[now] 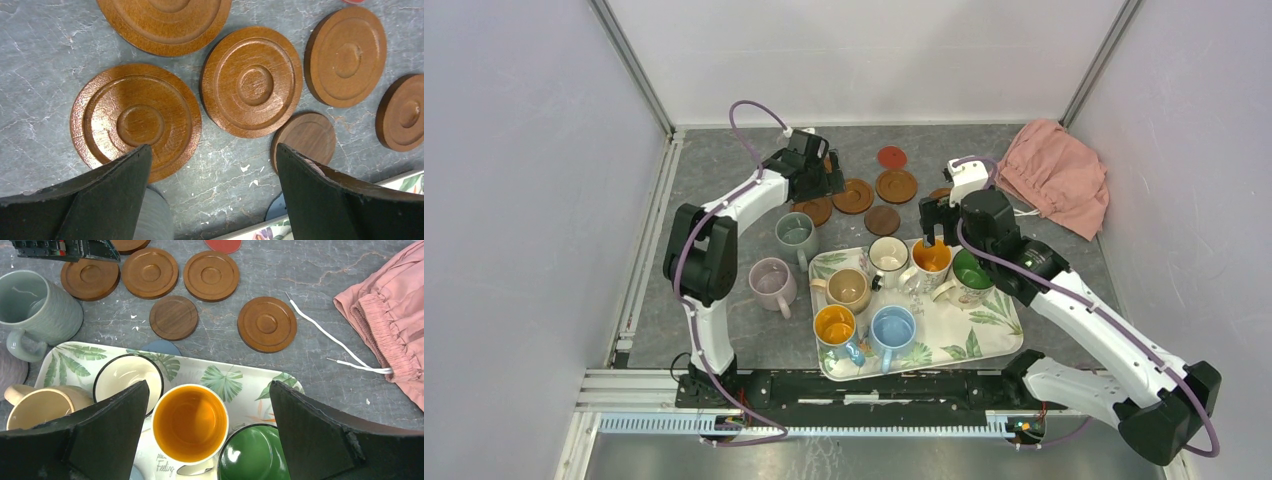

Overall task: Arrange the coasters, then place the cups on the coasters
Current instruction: Move the coaster to the corner of the board, then move the coaster to the center of the board.

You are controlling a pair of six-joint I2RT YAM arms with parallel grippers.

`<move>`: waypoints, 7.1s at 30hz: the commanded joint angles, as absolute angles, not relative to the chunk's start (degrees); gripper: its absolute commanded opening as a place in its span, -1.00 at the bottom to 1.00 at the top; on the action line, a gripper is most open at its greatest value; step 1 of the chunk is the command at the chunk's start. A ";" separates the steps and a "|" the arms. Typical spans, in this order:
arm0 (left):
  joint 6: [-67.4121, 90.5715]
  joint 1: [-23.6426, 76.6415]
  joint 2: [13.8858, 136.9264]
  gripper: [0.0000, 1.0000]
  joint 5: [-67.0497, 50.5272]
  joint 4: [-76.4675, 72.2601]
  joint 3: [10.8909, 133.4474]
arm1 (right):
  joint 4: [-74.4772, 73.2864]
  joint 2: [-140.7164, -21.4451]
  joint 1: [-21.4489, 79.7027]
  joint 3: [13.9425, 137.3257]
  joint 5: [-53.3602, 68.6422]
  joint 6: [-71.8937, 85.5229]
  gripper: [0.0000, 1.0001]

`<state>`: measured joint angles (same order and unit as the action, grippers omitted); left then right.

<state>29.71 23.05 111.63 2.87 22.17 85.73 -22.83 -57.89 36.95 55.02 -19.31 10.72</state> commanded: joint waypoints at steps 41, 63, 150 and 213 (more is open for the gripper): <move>37.71 13.53 120.94 0.99 9.27 16.60 84.21 | -20.57 -58.87 36.69 55.94 -15.35 10.46 0.96; 30.62 5.54 126.53 0.99 9.77 20.31 97.28 | -22.39 -61.26 36.68 59.22 -14.71 10.11 0.96; 23.26 17.70 131.33 0.99 4.58 20.33 116.50 | -25.93 -59.54 36.70 60.57 -13.02 9.87 0.96; 22.63 20.82 144.51 0.99 3.89 28.19 123.20 | -25.53 -60.38 36.72 58.45 -12.58 11.50 0.96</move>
